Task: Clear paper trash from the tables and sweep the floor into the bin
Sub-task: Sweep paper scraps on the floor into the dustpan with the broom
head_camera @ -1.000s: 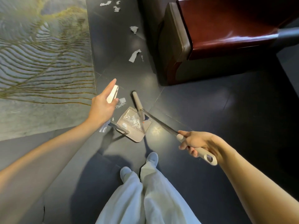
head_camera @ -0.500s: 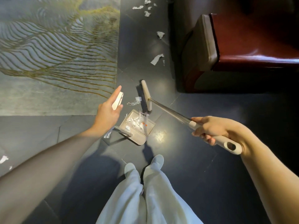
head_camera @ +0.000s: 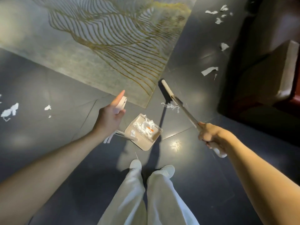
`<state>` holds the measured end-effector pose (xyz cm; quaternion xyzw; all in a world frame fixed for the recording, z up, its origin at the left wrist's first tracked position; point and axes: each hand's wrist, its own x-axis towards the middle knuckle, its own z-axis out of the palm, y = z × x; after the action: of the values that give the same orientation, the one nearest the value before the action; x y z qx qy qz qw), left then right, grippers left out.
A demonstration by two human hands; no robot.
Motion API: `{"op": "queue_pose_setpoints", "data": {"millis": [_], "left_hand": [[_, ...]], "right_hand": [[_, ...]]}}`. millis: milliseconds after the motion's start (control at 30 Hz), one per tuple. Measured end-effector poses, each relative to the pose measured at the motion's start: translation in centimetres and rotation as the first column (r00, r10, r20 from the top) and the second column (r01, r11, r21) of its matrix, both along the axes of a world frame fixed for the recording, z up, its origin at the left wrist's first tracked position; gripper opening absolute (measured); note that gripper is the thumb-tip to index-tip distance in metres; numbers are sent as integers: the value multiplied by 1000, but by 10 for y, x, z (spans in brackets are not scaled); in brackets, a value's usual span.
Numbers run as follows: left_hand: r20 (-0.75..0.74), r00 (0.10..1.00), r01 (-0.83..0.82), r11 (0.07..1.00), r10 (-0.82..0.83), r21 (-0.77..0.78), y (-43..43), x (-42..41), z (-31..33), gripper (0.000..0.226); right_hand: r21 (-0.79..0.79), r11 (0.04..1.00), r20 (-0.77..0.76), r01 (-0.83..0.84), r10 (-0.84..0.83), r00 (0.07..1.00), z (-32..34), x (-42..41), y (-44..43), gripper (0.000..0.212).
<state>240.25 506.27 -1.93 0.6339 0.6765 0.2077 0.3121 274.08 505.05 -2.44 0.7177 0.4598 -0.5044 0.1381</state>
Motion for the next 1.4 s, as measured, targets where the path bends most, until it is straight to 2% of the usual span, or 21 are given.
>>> {"op": "queue_pose_setpoints", "data": {"millis": [100,233,333,533,633,700,800,933,1000,1133,1200,1267,1333,1400], "left_hand": [[0,1000,-27,999,27,30,0,-2,-2,64],[86,993,-81,994,75,67,-9,-5,-5,62],[115,991,-70,996,63,61,-15,-13,-8,62],[176,970,-173,985,167,19,-34,-87,-7,63],[204,954,-243,964,219,104,-54,-149,6,60],[224,939,-293,946,259,136,-65,-178,13,59],[253,891,-423,891,377,164,-88,-235,25,61],[245,794,-603,772,556,202,-112,-301,32,64],[292,736,-673,708,611,214,-121,-331,32,63],[336,605,-793,586,722,167,-127,-381,35,64],[322,562,-826,538,762,169,-124,-402,36,62],[257,529,-849,504,809,162,-114,-425,33,61],[211,478,-878,463,853,117,-102,-450,26,61],[202,414,-910,407,888,75,-89,-473,18,60]], "right_hand": [[-108,992,-119,66,-79,990,4,-26,-20,65],[-250,953,-186,171,-220,958,26,-61,-41,65],[-316,926,-231,209,-289,929,50,-88,-54,55],[-268,954,-280,132,-208,937,84,-164,-58,38],[-225,970,-307,91,-159,938,95,-213,-52,41],[-198,979,-305,42,-102,947,103,-235,-44,35],[-165,985,-314,-60,5,950,113,-289,-28,28],[-128,980,-337,-153,102,936,122,-363,2,22],[-127,970,-346,-205,151,926,128,-398,18,15],[-138,946,-357,-293,228,906,137,-467,57,21],[-106,929,-356,-356,299,885,141,-503,76,16],[-67,903,-355,-424,375,856,140,-538,100,31],[-61,873,-352,-484,435,829,134,-575,125,38],[-68,843,-333,-533,485,809,125,-613,152,29]]}}
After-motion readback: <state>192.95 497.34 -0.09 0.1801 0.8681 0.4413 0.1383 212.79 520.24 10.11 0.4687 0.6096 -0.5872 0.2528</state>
